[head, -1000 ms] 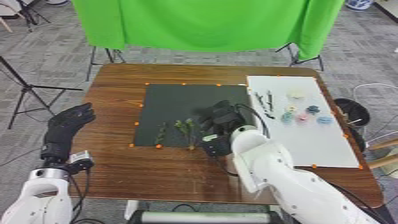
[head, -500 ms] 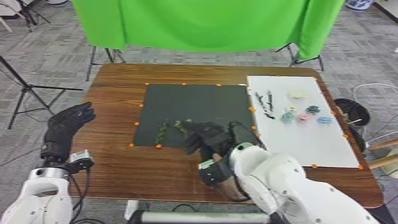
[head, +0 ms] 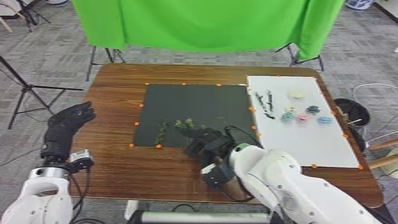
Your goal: Arrange flowers
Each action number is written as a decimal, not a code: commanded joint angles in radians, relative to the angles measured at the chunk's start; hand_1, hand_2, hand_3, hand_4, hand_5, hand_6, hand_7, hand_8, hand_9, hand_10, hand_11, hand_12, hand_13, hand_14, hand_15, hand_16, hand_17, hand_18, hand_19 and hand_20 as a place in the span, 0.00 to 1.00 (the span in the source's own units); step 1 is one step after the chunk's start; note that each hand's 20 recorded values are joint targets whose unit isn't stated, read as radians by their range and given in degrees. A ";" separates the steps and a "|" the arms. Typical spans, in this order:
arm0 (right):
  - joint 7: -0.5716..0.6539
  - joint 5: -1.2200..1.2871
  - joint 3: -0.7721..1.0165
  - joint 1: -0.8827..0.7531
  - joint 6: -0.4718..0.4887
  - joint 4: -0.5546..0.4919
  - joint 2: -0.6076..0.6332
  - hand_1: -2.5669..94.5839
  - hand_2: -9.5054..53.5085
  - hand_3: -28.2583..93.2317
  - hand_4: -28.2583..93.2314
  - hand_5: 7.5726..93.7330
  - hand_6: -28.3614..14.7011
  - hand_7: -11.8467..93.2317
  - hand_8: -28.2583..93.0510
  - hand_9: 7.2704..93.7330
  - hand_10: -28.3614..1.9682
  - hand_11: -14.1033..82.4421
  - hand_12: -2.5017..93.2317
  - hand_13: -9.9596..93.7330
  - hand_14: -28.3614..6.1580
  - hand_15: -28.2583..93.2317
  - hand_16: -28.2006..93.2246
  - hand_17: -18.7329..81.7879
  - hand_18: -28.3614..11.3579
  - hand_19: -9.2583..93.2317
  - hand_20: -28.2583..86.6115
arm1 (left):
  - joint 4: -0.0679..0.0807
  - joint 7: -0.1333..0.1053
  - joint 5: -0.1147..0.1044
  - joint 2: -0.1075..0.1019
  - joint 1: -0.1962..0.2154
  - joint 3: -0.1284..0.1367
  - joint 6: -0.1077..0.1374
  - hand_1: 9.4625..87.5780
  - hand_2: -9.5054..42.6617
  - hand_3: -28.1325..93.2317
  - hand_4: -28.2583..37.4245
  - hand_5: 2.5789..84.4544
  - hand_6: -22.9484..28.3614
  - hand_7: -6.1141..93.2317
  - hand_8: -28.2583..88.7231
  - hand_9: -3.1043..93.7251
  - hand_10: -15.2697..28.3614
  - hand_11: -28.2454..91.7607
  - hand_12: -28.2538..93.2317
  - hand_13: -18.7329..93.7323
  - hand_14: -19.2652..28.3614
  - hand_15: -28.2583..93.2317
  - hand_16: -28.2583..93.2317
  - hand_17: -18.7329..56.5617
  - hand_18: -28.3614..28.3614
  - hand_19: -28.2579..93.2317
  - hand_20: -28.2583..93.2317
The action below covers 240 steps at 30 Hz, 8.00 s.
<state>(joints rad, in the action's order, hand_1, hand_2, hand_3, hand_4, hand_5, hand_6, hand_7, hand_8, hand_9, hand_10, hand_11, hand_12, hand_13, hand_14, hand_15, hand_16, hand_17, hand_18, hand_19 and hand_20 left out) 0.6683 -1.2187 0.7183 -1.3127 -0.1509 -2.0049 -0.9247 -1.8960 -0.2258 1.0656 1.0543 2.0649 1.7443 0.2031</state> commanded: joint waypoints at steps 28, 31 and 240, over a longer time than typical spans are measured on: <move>0.047 -0.448 0.197 0.206 0.058 0.112 0.098 0.29 0.00 0.71 0.12 0.60 0.52 0.25 0.19 0.65 0.33 0.25 0.20 0.97 0.65 0.64 0.50 0.80 0.37 1.00 0.63 | 0.006 0.011 0.003 0.003 -0.002 -0.015 -0.018 0.22 0.04 0.81 0.11 0.58 0.50 0.23 0.17 0.52 0.64 0.39 0.32 0.50 0.75 0.44 0.24 0.34 0.75 0.35 0.41; 0.072 -0.525 0.158 0.243 0.092 0.152 0.118 0.32 0.00 0.71 0.11 0.58 0.55 0.24 0.19 0.62 0.33 0.23 0.20 0.97 0.66 0.65 0.50 0.80 0.37 1.00 0.63 | 0.004 0.008 0.000 0.003 0.003 -0.013 -0.013 0.22 0.04 0.81 0.11 0.58 0.50 0.23 0.17 0.52 0.64 0.39 0.32 0.50 0.75 0.44 0.24 0.34 0.75 0.35 0.41; -0.333 -0.671 -0.206 0.335 0.235 0.141 0.220 0.70 0.00 0.73 0.14 0.82 0.55 0.35 0.39 1.00 0.57 0.28 0.48 1.00 0.77 0.61 0.48 0.92 0.64 0.82 0.71 | 0.014 0.005 -0.002 0.037 -0.018 -0.037 -0.041 0.23 0.04 0.81 0.12 0.58 0.50 0.23 0.17 0.52 0.65 0.39 0.32 0.50 0.75 0.44 0.24 0.34 0.74 0.34 0.40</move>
<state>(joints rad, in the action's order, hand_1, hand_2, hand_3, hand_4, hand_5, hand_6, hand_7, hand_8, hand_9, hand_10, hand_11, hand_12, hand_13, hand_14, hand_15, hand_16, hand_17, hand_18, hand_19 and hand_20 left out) 0.4537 -1.8550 0.5519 -1.0289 0.0925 -1.9241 -0.7474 -1.8879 -0.2239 1.0644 1.0852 2.0467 1.7142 0.1705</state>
